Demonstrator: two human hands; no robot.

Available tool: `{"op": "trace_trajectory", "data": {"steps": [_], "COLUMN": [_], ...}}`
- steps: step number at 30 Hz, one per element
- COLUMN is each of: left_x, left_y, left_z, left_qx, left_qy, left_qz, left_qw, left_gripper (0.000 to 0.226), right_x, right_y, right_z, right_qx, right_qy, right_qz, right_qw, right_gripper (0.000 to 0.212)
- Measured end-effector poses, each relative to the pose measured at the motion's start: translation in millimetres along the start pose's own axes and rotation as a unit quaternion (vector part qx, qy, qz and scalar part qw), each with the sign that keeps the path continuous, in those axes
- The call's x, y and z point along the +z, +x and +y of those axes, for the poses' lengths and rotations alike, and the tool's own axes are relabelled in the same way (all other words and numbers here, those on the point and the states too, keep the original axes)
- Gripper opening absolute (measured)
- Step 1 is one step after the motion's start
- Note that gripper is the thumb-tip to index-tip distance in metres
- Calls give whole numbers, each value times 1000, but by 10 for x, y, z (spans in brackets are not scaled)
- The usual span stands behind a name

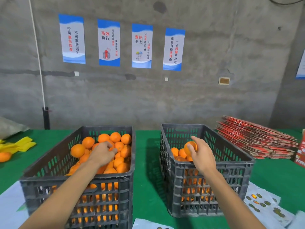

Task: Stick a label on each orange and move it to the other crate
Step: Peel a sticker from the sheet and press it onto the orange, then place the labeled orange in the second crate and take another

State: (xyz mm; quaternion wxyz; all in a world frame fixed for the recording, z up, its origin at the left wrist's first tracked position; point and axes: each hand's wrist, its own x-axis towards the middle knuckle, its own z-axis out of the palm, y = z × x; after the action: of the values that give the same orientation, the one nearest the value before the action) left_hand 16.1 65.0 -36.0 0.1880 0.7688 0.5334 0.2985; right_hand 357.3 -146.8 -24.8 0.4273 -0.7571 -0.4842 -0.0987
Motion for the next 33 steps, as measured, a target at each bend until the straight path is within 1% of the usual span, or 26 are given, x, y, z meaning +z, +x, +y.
{"op": "trace_trajectory", "data": {"steps": [4,8,11,15,18,21,23,25,29,31,33], "left_x": [-40,-294,-470,-577,-577,-525,-432,-317,-157,-94,-18], "left_y": [32,4,-15,20,122,238,303,371,493,566,614], "left_z": [-57,-208,-387,-569,-586,-482,-393,-308,-220,-230,-251], "left_qx": [-8,-37,-71,-116,-113,-86,-81,-81,-67,-73,-90], "left_qy": [10,46,104,107,128,210,246,264,334,356,363], "left_qz": [-9,-32,-81,-181,-243,-296,-321,-330,-333,-351,-358], "left_qw": [1000,998,989,971,955,928,911,902,879,863,855], "left_gripper": [47,53,61,80,88,94,95,93,88,85,83], "right_x": [34,295,627,1065,1292,1424,1484,1542,1637,1672,1696], "right_y": [-12,-103,-211,-333,-335,-252,-194,-134,-43,-10,1], "right_z": [-157,-602,-1045,-1615,-1871,-1910,-1892,-1896,-1899,-1884,-1879], "right_qx": [-10,-80,-117,-150,-149,-170,-176,-178,-177,-180,-189], "right_qy": [21,52,115,180,213,165,126,107,92,83,70], "right_qz": [5,-17,-39,-95,-141,-192,-210,-216,-223,-226,-231], "right_qw": [1000,995,986,967,955,952,953,954,954,954,952], "right_gripper": [52,47,45,46,48,60,66,67,70,70,70]}}
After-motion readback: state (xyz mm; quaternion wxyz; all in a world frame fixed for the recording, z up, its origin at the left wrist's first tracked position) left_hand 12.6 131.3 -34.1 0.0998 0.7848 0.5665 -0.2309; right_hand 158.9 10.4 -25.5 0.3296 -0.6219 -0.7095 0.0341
